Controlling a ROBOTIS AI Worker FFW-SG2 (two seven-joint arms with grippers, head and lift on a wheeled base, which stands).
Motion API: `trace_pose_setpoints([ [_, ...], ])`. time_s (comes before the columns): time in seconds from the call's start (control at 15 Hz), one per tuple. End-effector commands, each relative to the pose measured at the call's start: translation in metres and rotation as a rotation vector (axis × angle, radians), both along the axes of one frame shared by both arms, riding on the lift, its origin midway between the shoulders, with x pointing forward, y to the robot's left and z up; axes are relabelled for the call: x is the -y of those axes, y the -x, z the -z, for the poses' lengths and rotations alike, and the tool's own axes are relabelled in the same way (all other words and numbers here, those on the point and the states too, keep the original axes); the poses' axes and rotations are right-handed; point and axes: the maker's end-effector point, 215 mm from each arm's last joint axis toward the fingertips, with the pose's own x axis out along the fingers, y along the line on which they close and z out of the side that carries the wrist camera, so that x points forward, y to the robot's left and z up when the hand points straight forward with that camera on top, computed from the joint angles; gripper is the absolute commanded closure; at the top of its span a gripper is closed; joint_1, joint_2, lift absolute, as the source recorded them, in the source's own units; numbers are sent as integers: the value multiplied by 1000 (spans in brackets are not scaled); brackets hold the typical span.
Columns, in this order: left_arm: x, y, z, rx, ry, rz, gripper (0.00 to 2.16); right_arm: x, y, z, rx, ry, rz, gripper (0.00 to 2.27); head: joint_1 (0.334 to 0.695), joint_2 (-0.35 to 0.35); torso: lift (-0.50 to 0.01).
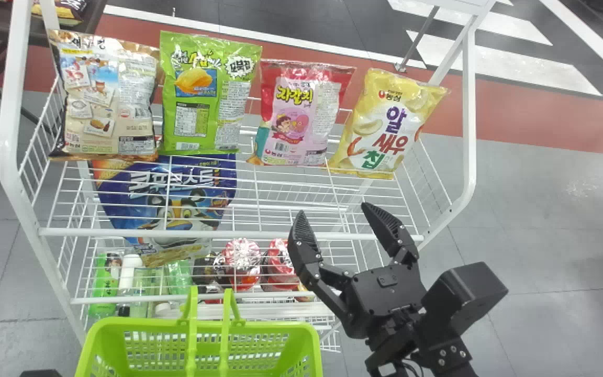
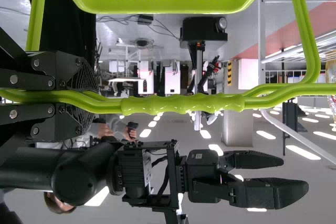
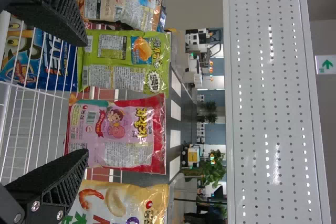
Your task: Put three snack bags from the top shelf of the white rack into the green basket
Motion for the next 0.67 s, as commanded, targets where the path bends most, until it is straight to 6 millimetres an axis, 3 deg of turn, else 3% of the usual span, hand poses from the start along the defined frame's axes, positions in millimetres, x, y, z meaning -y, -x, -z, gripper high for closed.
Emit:
trace_pose_setpoints([
  [0.0,0,0,0,0,0,0,2145,1,-1,-1,1,-3,1,83,695,-350,0],
  [0.6,1,-2,-1,0,4,-1,2145,2,-2,0,1,-5,3,83,695,-350,0],
])
